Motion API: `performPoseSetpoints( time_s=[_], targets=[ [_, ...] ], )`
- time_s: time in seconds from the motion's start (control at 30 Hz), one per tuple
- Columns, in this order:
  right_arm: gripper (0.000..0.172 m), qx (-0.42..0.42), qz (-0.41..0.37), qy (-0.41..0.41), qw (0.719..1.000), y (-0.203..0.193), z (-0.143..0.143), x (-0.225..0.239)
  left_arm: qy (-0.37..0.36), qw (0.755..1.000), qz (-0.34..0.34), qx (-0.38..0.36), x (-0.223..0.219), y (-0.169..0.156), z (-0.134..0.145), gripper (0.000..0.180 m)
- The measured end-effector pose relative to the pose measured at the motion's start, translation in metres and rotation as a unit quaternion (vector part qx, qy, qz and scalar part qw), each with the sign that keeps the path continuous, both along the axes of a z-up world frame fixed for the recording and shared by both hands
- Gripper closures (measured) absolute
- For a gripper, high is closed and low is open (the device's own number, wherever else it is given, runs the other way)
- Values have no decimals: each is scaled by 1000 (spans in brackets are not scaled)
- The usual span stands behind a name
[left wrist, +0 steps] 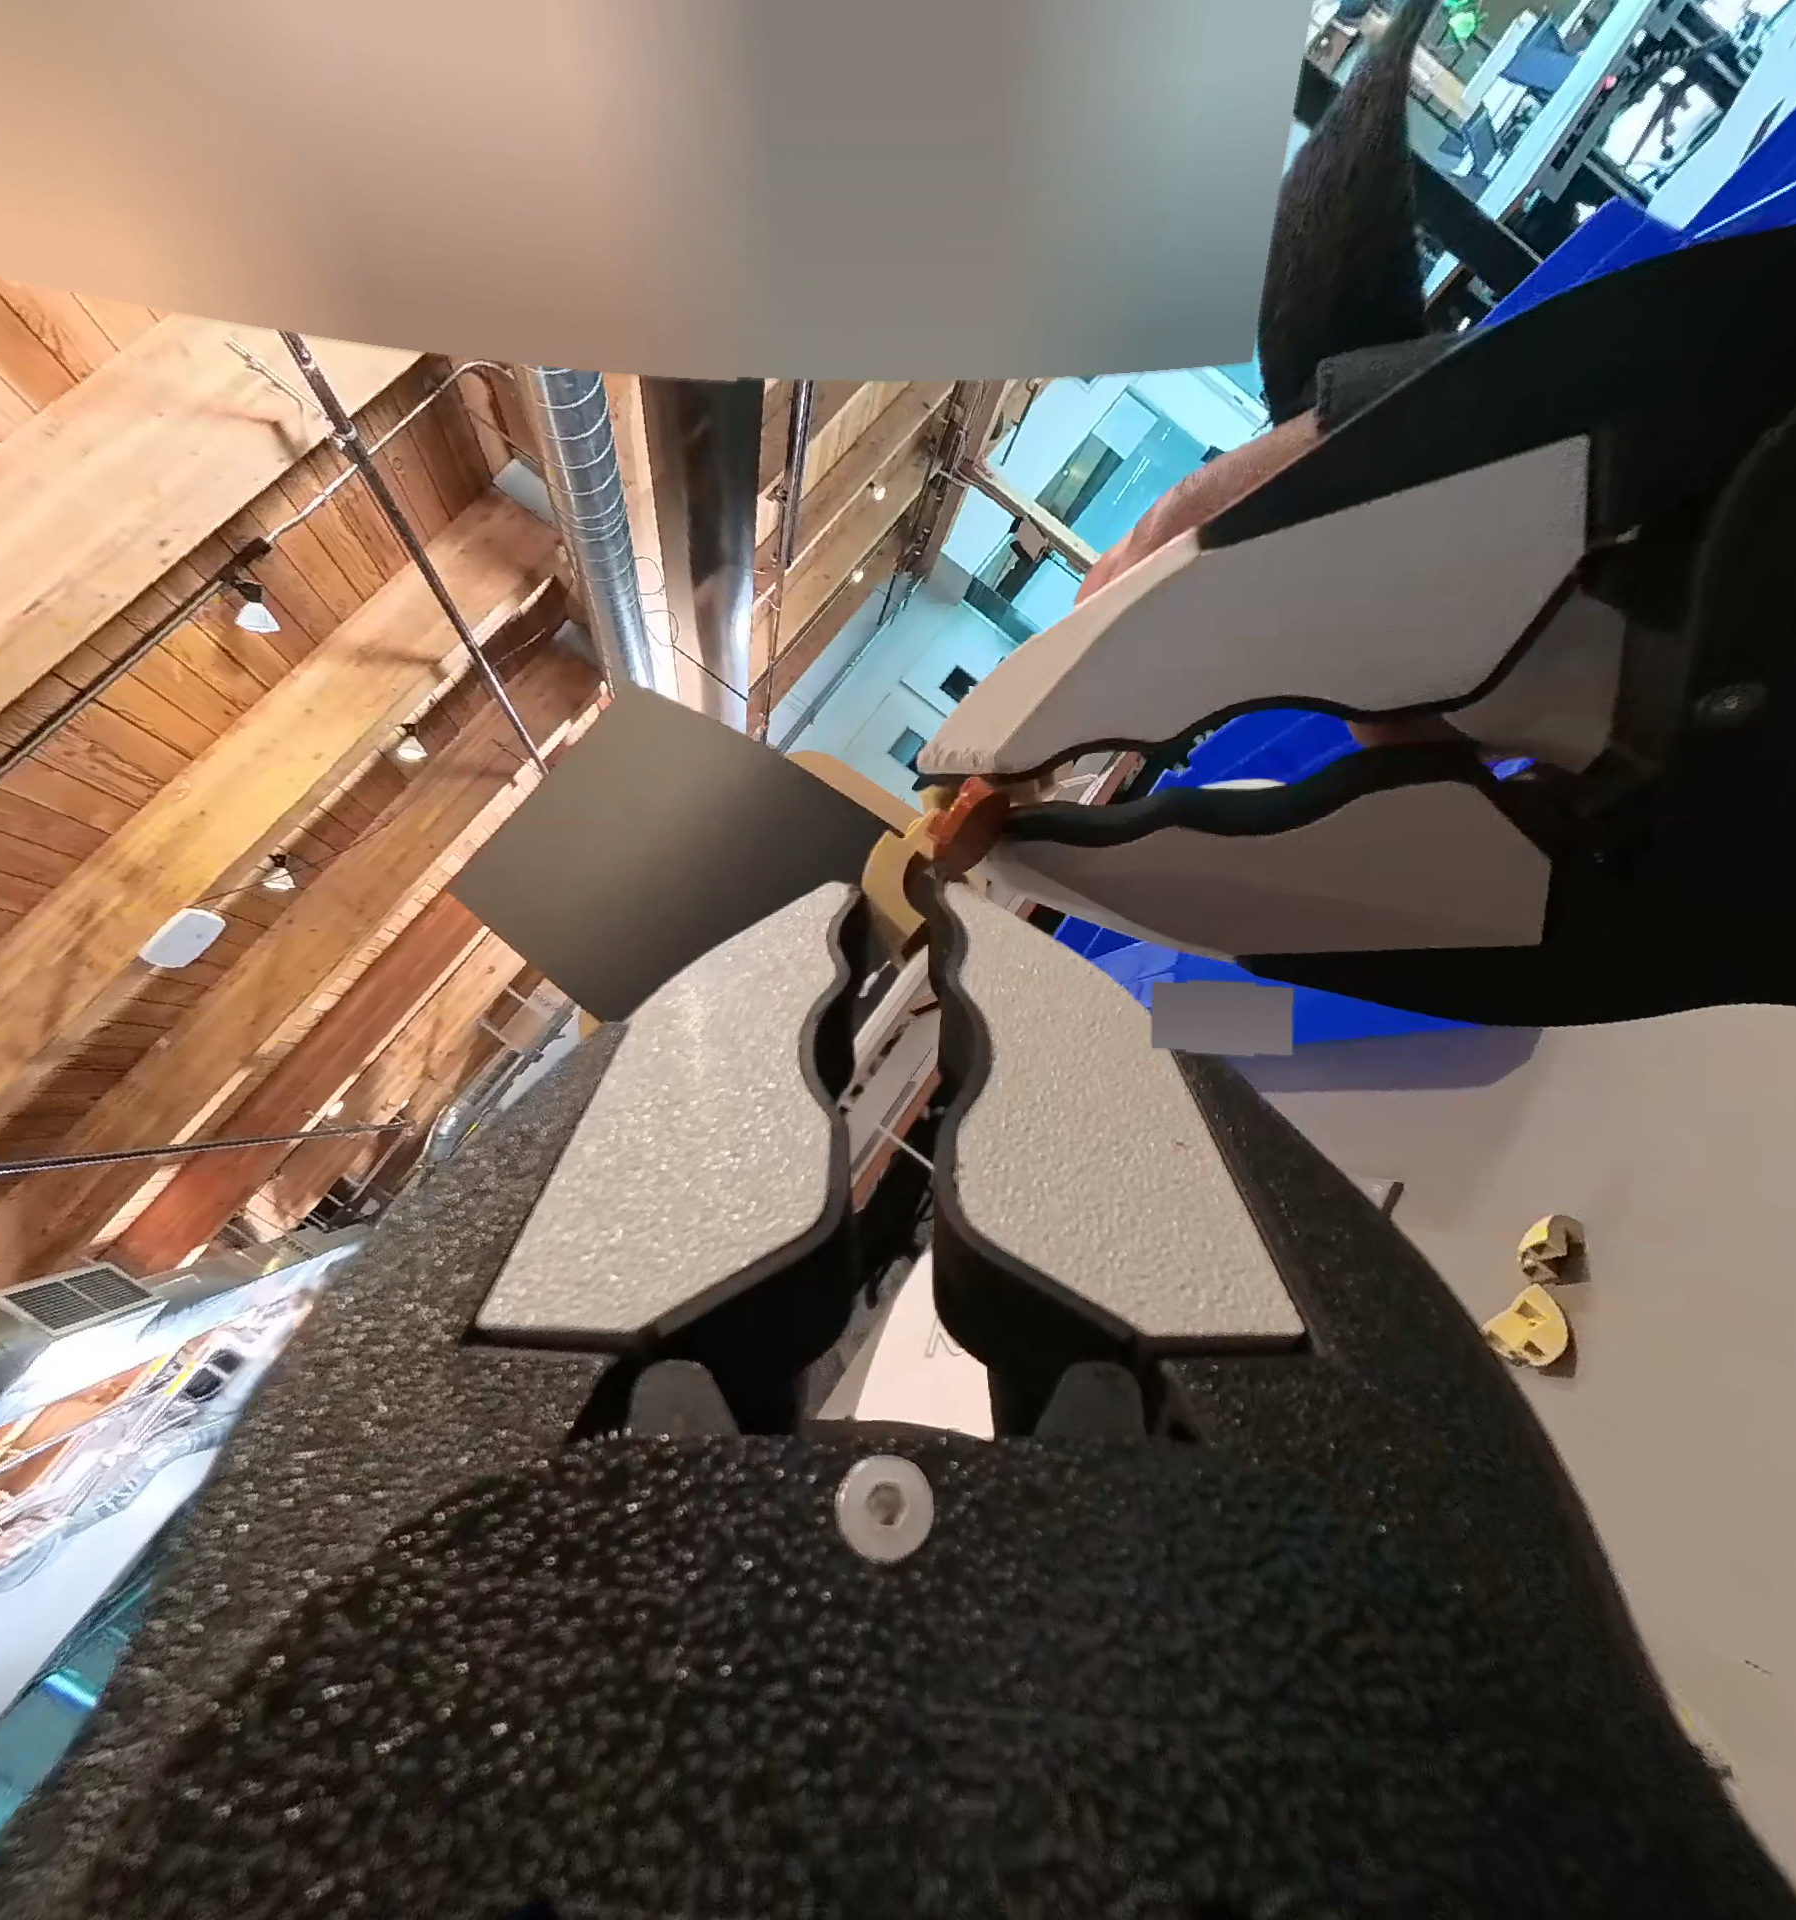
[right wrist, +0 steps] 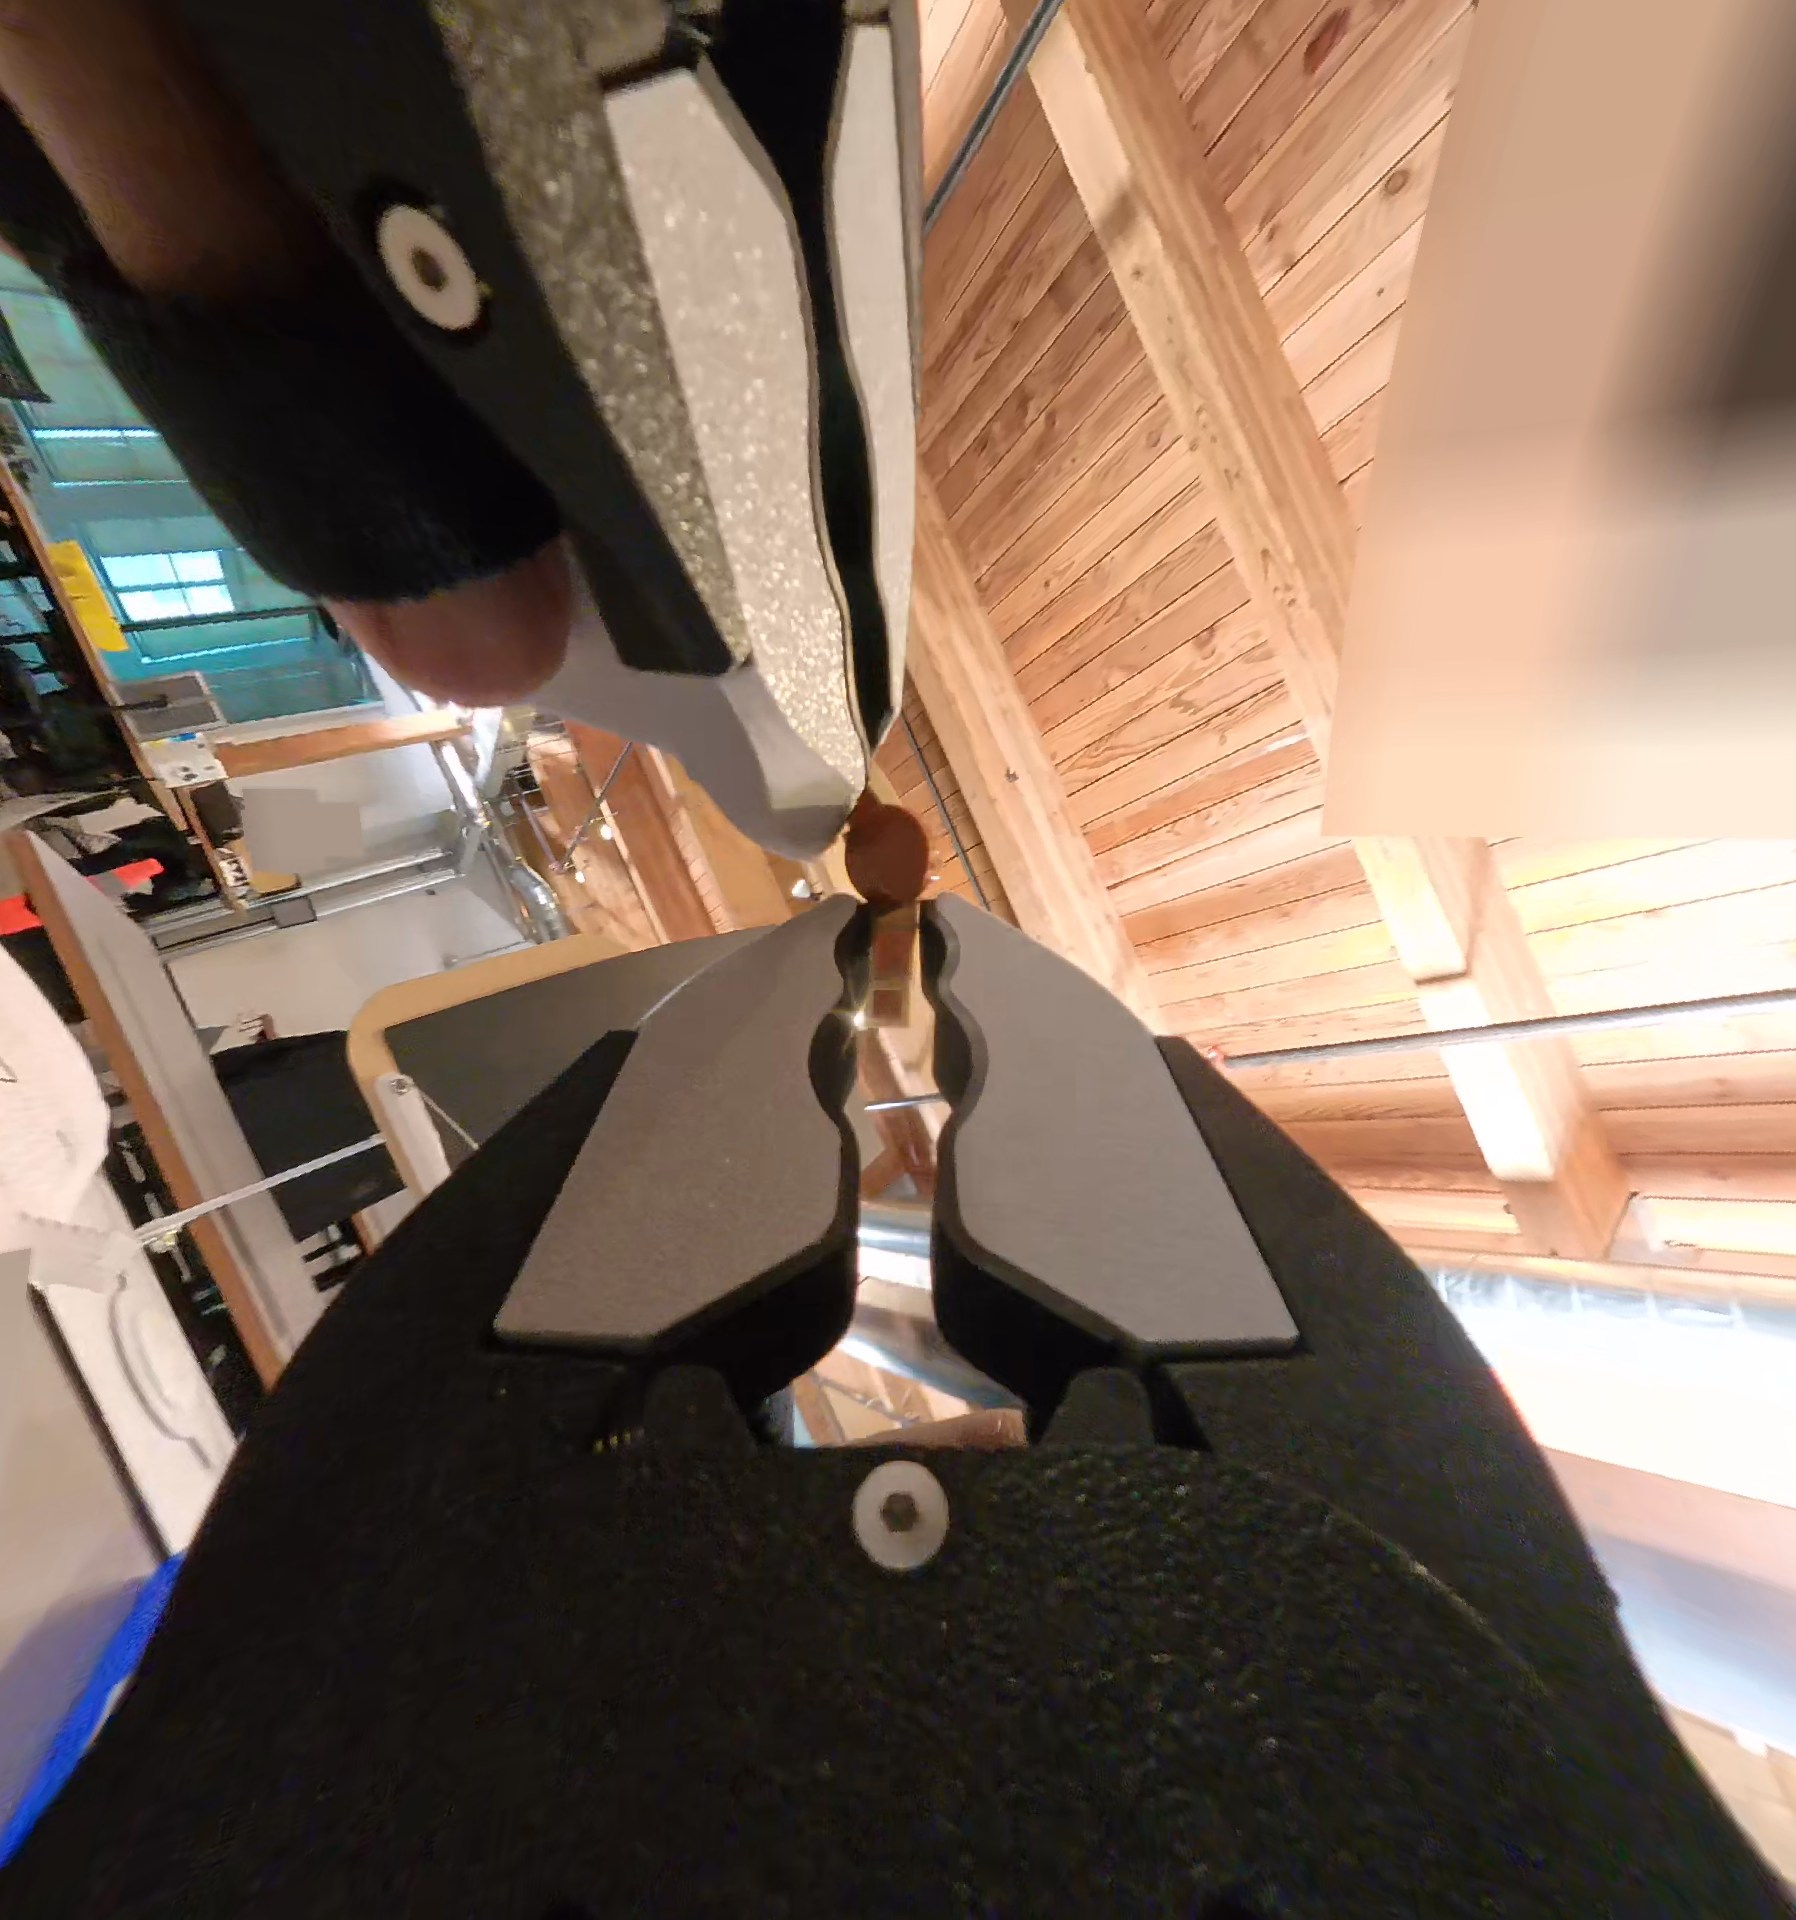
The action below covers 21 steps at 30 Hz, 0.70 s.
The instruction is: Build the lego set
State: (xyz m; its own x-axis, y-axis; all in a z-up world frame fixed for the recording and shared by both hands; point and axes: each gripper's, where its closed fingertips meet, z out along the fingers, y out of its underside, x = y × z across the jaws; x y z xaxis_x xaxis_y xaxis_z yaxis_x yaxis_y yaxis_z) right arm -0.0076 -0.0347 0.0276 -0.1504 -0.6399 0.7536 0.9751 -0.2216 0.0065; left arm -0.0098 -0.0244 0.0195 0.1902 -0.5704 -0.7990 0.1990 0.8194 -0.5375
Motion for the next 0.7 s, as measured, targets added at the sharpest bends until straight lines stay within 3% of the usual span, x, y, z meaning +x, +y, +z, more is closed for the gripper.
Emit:
performPoseSetpoints(
  time_s=[0.47,0.6,0.7],
  targets=[
    [164,-55,17,20,998,-5,-21,9,18,1000,-8,-14,2,-4,-20,171],
    [165,-100,15,50,994,-5,-37,19,54,998,-10,9,12,6,-47,171],
    [164,-136,19,71,988,-10,-53,20,119,988,-14,94,23,9,-88,171]
  ],
)
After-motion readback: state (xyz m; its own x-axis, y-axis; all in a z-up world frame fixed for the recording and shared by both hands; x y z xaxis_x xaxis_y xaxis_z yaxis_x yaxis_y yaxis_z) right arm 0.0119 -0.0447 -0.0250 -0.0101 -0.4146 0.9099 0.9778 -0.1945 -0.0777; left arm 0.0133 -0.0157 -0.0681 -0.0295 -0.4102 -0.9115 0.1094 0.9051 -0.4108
